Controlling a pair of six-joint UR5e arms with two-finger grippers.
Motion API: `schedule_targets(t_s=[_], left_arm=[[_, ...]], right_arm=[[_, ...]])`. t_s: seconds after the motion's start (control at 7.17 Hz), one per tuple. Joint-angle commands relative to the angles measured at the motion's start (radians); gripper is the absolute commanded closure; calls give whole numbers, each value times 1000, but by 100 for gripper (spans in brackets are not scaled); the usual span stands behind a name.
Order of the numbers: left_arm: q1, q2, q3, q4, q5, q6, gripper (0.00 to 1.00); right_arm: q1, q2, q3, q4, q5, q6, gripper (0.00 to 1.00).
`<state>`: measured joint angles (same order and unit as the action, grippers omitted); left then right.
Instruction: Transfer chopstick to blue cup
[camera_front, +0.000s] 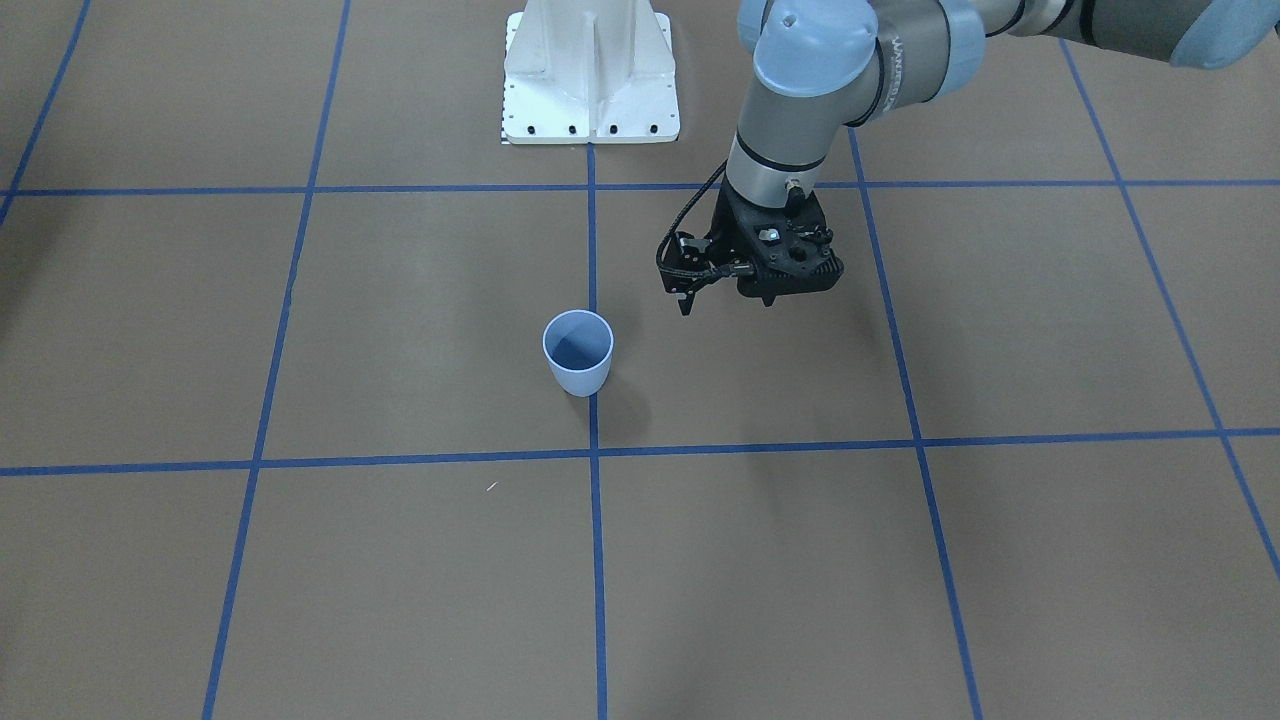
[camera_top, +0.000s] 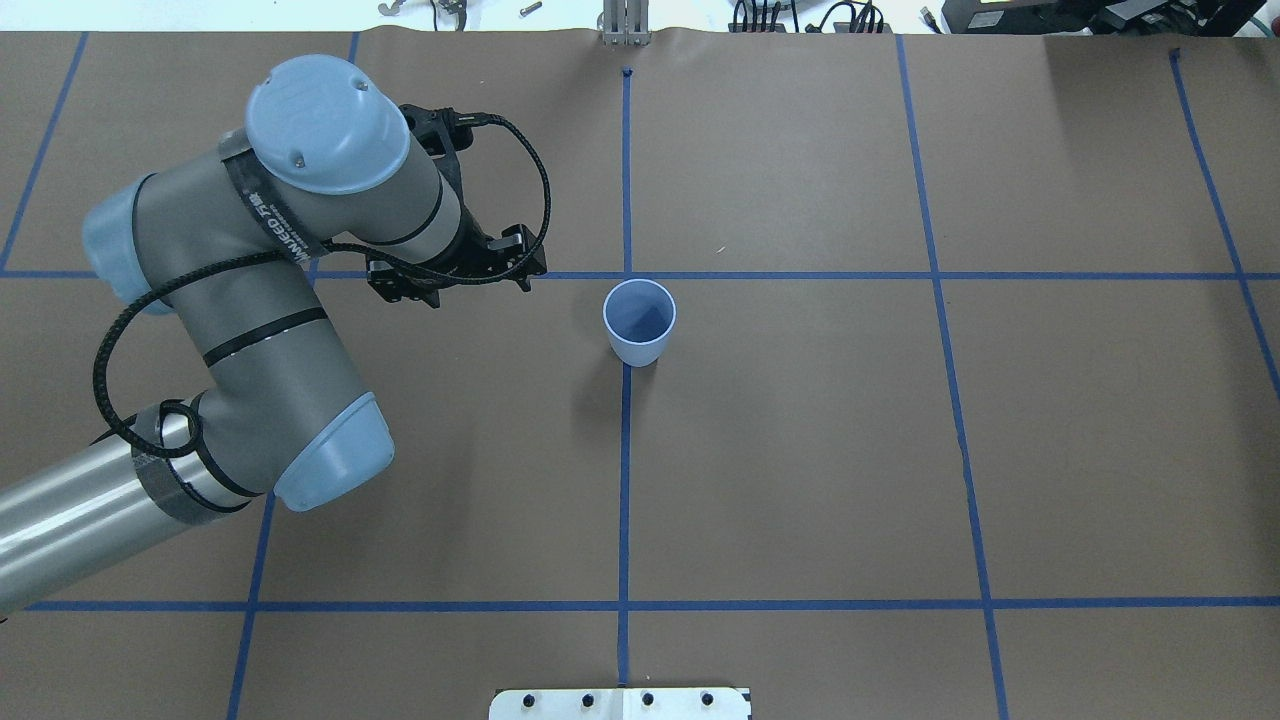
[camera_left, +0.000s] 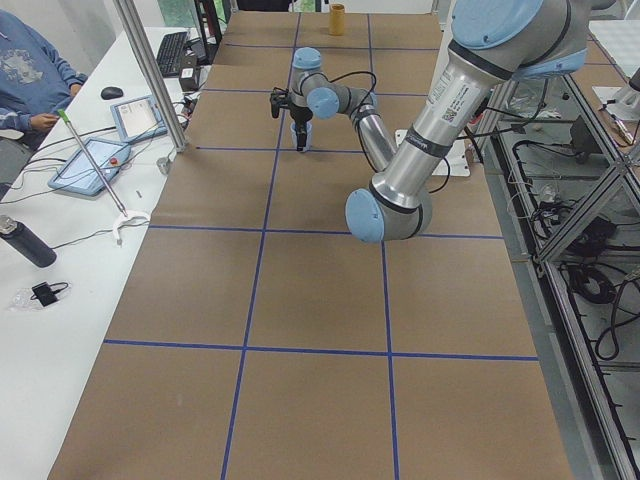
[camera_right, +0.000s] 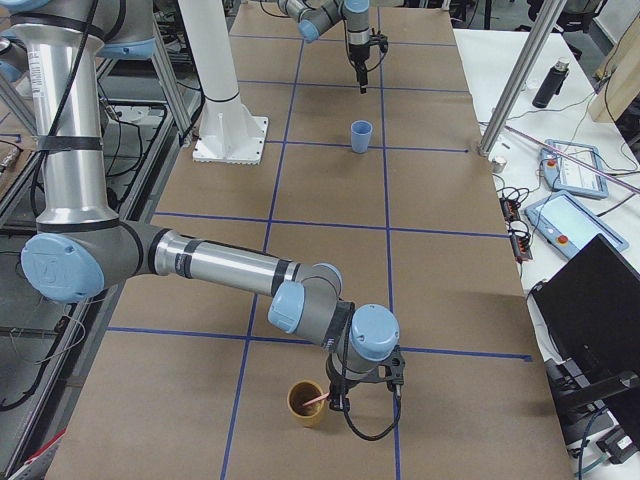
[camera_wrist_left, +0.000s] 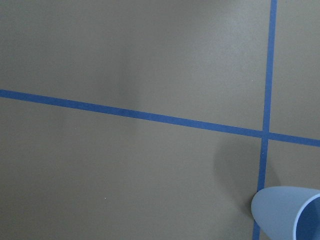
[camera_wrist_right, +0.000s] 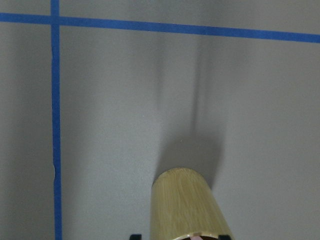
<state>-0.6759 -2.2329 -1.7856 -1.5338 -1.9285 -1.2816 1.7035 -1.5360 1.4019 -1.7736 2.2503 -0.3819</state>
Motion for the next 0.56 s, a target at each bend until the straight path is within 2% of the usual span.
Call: schedule_targets(t_s=[0.0, 0.42], left_arm=[[1, -1, 0, 0, 2, -2, 2], [2, -1, 0, 0, 2, -9, 2]], right_arm=[[27, 29, -1, -76, -23, -69, 44], [27, 59, -3, -93, -49, -78, 51]])
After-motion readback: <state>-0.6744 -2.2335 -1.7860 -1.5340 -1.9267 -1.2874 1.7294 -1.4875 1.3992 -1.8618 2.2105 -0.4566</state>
